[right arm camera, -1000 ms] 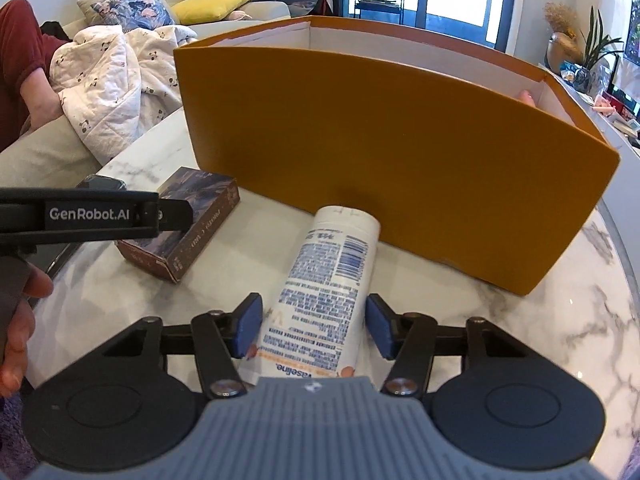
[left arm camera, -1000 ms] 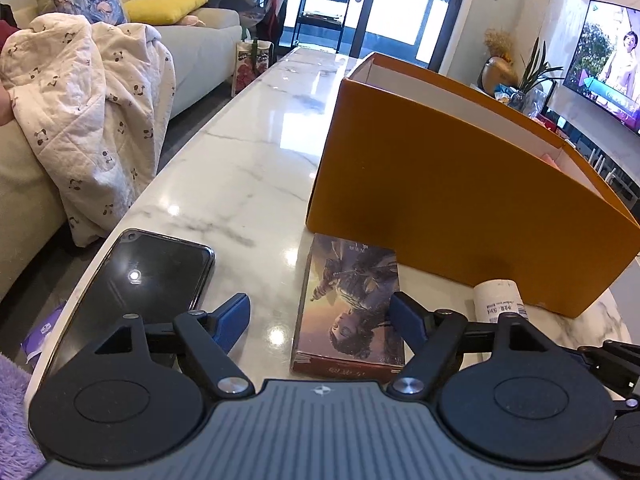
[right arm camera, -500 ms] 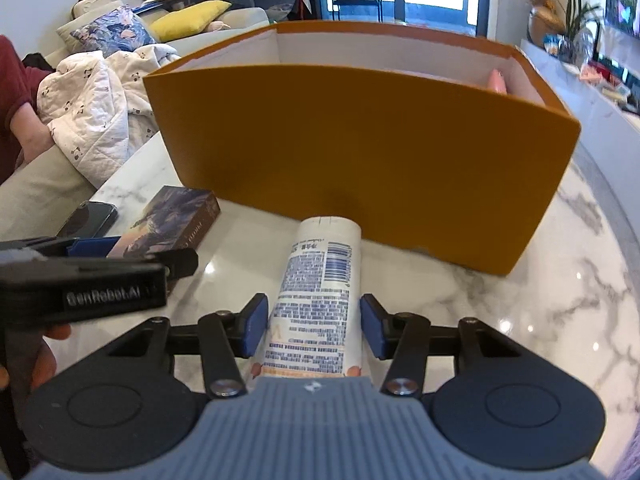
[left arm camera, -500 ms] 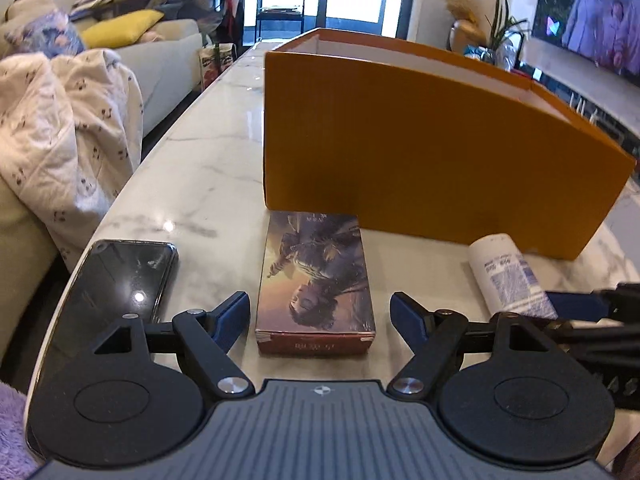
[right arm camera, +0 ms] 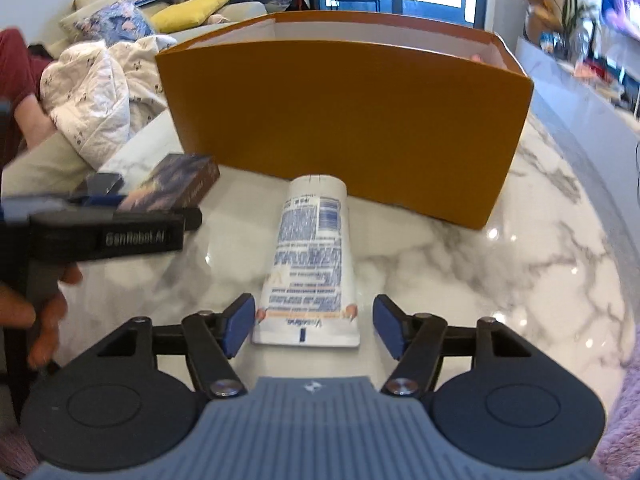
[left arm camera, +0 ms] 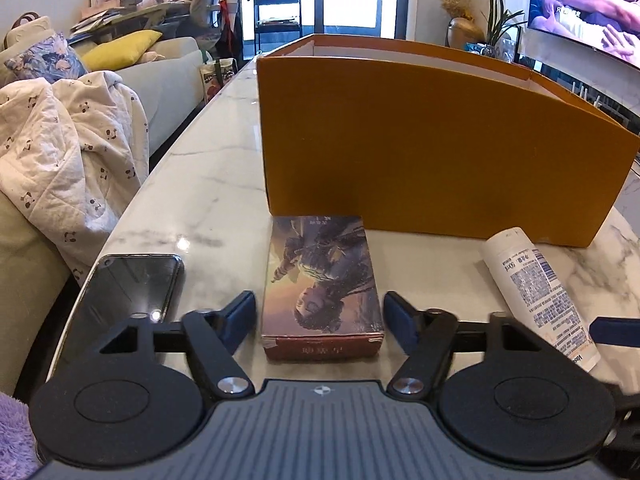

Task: Organize objects
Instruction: 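Grasp the picture book with the left gripper while the right grasps the white lotion tube, then lift the picture book and lotion tube and carry them over the orange box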

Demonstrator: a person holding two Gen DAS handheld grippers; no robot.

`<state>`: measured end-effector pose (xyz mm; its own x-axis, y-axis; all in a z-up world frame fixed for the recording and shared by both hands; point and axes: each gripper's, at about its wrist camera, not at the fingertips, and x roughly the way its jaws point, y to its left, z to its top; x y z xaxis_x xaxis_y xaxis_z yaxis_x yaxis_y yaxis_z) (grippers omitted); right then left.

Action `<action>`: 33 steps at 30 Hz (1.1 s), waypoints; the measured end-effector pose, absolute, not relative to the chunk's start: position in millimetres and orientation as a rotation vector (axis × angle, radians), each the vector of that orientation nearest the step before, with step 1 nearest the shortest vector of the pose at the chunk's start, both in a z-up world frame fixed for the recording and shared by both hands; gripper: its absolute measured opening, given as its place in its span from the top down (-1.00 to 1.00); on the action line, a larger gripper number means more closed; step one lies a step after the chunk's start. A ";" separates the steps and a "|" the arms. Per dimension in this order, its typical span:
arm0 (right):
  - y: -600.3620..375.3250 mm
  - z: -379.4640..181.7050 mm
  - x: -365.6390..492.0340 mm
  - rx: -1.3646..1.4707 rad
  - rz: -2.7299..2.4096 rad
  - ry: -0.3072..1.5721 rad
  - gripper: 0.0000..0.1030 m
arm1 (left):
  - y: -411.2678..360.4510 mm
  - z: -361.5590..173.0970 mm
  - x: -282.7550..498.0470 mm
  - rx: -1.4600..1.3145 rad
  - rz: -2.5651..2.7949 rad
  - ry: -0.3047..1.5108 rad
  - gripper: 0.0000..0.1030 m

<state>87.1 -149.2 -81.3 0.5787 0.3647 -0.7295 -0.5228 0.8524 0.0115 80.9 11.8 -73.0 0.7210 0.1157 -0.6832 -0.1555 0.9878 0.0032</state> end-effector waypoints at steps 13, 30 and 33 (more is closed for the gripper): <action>-152.5 -78.4 82.2 -0.238 0.540 0.763 -0.16 | 8.1 -60.3 67.2 -0.051 0.121 0.728 -0.28; -171.8 -45.3 99.9 -0.048 0.512 0.680 0.76 | 0.9 -33.8 62.6 -0.098 0.019 0.687 -0.28; -171.3 -49.4 105.5 -0.022 0.525 0.717 0.13 | -4.9 -38.0 64.2 -0.118 -0.013 0.711 -0.28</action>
<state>105.5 -171.3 -49.4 0.6303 0.4516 -0.6315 -0.4661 0.8706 0.1574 64.2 -4.9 -38.0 0.7576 -0.0516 -0.6506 -0.0287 0.9933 -0.1122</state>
